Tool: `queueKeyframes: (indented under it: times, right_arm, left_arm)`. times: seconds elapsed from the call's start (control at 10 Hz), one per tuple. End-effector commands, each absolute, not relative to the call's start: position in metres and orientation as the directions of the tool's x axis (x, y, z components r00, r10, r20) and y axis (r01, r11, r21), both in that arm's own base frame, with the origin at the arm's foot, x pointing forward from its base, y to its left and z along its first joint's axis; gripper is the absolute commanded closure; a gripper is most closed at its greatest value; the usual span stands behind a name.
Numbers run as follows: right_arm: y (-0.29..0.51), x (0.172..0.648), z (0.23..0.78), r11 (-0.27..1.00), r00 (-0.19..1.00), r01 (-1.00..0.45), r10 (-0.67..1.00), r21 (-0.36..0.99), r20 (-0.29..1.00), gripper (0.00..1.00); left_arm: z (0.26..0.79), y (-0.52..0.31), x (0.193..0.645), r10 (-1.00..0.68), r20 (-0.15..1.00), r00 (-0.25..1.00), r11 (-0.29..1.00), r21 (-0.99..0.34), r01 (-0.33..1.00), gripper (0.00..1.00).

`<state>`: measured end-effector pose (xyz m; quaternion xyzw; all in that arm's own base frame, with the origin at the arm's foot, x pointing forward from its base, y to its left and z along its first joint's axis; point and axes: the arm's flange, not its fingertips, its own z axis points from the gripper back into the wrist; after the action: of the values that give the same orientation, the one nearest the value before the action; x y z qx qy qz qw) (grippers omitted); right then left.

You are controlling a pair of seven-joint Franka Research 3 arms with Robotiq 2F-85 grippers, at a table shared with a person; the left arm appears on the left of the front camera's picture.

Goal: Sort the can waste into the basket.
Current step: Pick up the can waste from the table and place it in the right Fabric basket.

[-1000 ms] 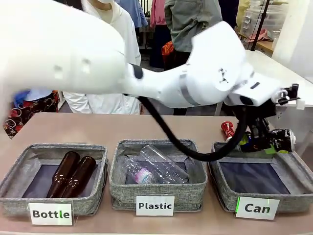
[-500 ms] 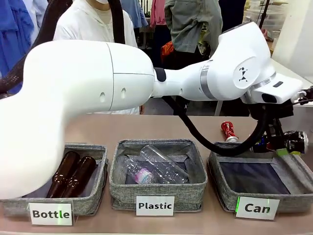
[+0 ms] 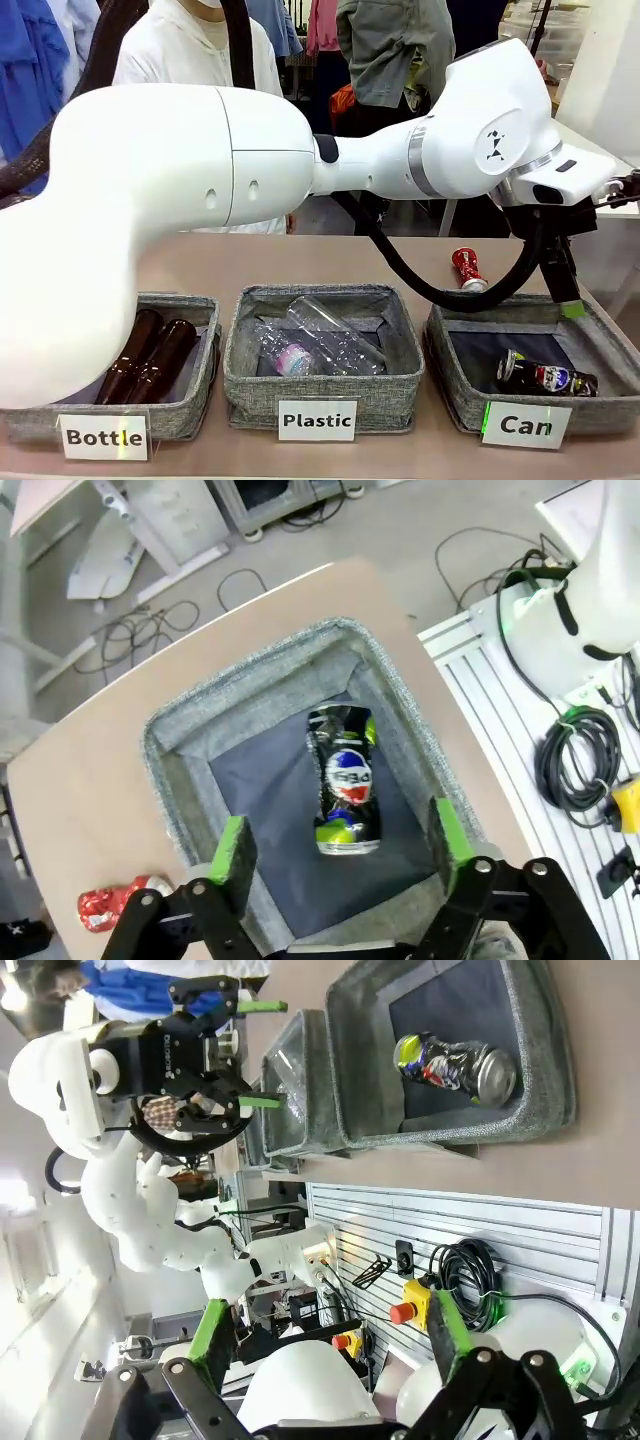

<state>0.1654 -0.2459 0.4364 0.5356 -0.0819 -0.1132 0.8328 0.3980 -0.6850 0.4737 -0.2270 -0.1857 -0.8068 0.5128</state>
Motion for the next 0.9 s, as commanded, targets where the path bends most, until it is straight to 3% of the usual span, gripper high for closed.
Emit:
queueKeyframes:
  times: [0.0, 0.1, 0.2, 0.4, 0.8]
  right_arm:
    - [-0.243, 0.165, 0.434, 0.405, 0.956, 0.11, -0.291, 0.907, 0.014, 0.0]
    - [-0.246, 0.165, 0.436, 0.401, 0.961, 0.101, -0.276, 0.911, 0.015, 0.0]
    - [-0.241, 0.174, 0.436, 0.403, 0.951, 0.13, -0.308, 0.906, 0.001, 0.0]
    - [-0.222, 0.213, 0.437, 0.375, 0.933, 0.082, -0.354, 0.924, 0.06, 0.0]
    - [-0.12, 0.322, 0.441, 0.356, 0.985, 0.038, -0.173, 0.934, 0.026, 0.0]
  left_arm:
    - [0.491, -0.68, 0.401, -0.764, 0.534, -0.362, -0.368, 0.101, 0.925, 0.0]
    - [0.504, -0.661, 0.398, -0.744, 0.568, -0.352, -0.344, 0.126, 0.931, 0.0]
    - [0.521, -0.628, 0.396, -0.756, 0.572, -0.318, -0.311, 0.112, 0.944, 0.06]
    - [0.548, -0.555, 0.396, -0.799, 0.549, -0.248, -0.266, 0.048, 0.963, 0.06]
    - [0.559, -0.358, 0.38, -0.742, 0.665, 0.08, -0.073, -0.199, 0.977, 0.06]
